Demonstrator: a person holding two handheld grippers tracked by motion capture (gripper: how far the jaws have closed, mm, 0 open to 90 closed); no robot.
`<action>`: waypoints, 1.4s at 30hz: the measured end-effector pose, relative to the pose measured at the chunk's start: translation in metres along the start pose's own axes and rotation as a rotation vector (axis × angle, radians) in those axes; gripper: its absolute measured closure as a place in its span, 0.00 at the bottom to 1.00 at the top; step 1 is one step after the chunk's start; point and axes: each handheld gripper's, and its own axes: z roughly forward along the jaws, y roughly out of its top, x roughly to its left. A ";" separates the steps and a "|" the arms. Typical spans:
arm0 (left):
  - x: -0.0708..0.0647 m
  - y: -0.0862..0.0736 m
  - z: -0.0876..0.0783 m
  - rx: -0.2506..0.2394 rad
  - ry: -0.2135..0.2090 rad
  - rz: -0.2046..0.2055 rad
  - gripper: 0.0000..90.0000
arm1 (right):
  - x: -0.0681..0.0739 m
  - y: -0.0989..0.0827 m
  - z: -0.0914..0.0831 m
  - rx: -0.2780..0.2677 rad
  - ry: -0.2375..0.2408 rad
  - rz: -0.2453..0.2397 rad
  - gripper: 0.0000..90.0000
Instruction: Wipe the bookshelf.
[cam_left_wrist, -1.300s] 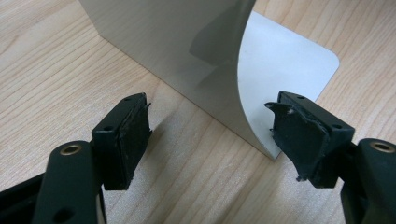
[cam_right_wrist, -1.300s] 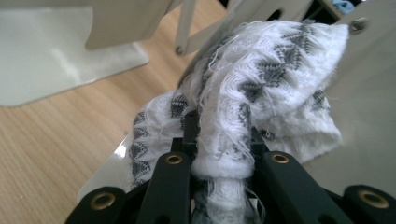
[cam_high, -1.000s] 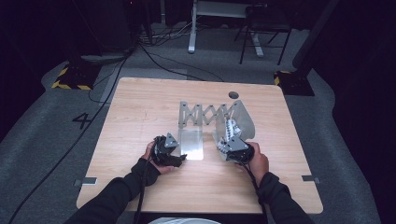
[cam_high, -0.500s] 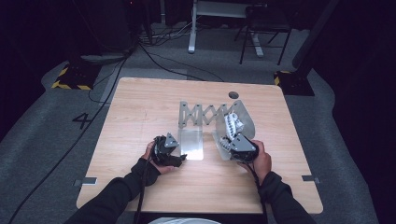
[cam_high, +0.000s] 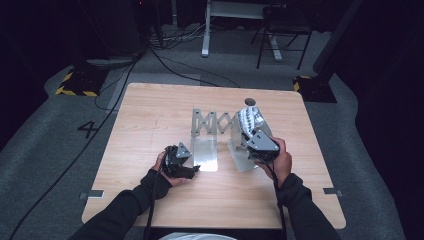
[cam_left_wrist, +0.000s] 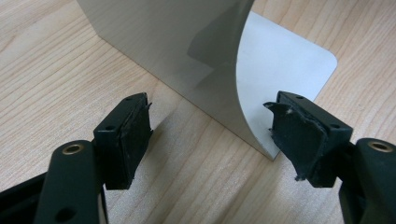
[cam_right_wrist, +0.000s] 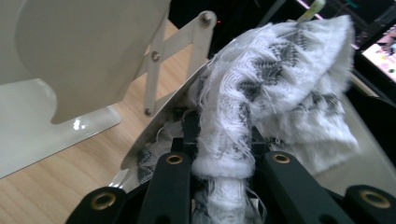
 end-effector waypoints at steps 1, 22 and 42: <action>0.000 0.000 0.000 0.001 0.001 0.000 0.32 | 0.001 -0.001 0.003 0.005 0.016 -0.001 0.87; 0.000 0.000 0.000 0.001 -0.003 -0.001 0.32 | 0.048 -0.047 0.017 0.241 0.097 -0.127 0.88; 0.000 0.000 0.000 0.001 -0.005 -0.001 0.32 | -0.012 0.000 -0.081 -0.045 -0.168 0.058 0.88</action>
